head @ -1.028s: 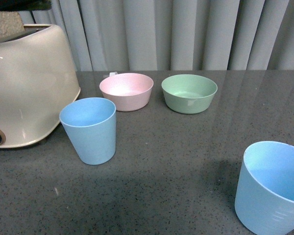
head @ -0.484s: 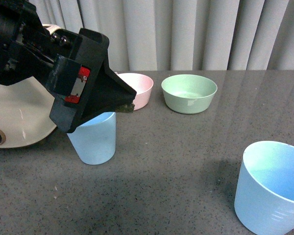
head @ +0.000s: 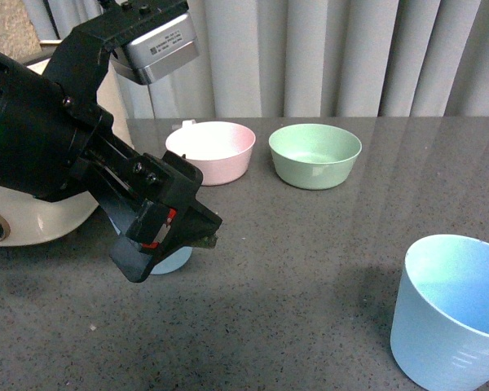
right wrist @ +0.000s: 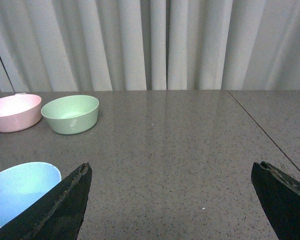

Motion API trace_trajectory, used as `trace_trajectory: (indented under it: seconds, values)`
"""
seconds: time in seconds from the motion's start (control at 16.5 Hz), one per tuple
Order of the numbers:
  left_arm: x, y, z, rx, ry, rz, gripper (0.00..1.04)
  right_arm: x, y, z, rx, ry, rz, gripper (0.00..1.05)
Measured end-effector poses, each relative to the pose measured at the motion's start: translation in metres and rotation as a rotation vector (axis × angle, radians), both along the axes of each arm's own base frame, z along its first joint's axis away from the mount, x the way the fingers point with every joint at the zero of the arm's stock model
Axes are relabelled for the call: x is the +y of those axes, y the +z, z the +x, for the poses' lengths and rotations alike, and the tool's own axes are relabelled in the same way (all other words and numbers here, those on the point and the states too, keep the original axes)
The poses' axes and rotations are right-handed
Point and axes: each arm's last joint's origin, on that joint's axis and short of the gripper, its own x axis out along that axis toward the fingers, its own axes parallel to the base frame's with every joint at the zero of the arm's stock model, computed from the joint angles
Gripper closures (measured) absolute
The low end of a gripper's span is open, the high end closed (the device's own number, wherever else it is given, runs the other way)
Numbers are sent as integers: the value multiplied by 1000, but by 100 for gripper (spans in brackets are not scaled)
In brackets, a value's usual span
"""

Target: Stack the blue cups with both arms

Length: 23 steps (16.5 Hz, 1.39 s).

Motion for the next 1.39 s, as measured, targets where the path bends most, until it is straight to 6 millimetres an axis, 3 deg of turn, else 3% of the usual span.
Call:
trace_trajectory:
  seconds: [0.12,0.18,0.36,0.54,0.73,0.91,1.09,1.27,1.39]
  values:
    - [-3,-10,4,11,-14,28,7,0,0,0,0,0,0,7]
    - [-4,-13,6,13,-13,36,25,0,0,0,0,0,0,7]
    - [-4,-12,6,12,-13,35,47,0,0,0,0,0,0,7]
    - [-4,-11,7,11,-12,35,80,0,0,0,0,0,0,7]
    - [-4,-8,7,2,-9,34,104,0,0,0,0,0,0,7]
    - [-2,-5,4,10,-9,42,103,0,0,0,0,0,0,7]
    - [-6,11,-6,-21,-37,40,103,0,0,0,0,0,0,7]
    - [-32,31,-24,-86,-143,25,103,0,0,0,0,0,0,7]
    - [-54,29,-35,-88,-221,29,103,0,0,0,0,0,0,7]
